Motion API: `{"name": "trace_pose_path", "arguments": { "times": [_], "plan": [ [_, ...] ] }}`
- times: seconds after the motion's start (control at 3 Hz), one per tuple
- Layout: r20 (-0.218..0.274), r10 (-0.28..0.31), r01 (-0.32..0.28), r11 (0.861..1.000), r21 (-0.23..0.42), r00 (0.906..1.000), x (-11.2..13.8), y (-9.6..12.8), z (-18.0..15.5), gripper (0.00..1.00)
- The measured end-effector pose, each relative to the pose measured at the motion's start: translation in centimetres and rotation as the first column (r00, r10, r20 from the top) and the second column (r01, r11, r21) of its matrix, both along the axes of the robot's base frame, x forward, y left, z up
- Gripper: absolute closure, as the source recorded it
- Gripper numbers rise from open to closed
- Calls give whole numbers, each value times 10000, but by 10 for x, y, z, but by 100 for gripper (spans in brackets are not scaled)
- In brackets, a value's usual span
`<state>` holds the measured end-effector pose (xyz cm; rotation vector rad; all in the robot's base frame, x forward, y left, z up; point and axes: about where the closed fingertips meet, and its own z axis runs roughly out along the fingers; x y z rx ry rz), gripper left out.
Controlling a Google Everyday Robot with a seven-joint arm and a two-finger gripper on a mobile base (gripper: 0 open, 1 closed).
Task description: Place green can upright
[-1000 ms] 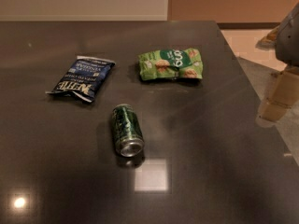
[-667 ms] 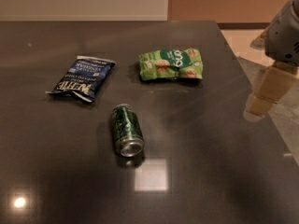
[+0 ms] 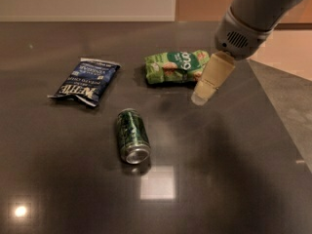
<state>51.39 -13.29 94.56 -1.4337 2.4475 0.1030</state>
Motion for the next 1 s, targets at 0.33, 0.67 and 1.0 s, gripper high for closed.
{"name": "trace_pose_path", "arguments": {
  "times": [0.33,0.67,1.0],
  "plan": [
    [-252,-1008,1013,9947,191,9946,23,35,-5,0],
    [-83,-2013,2011,9793,-210,9795,34,66,-9,0],
    [12,-3160,3147,9447,-922,9488,38,80,-20,0]
  ]
}}
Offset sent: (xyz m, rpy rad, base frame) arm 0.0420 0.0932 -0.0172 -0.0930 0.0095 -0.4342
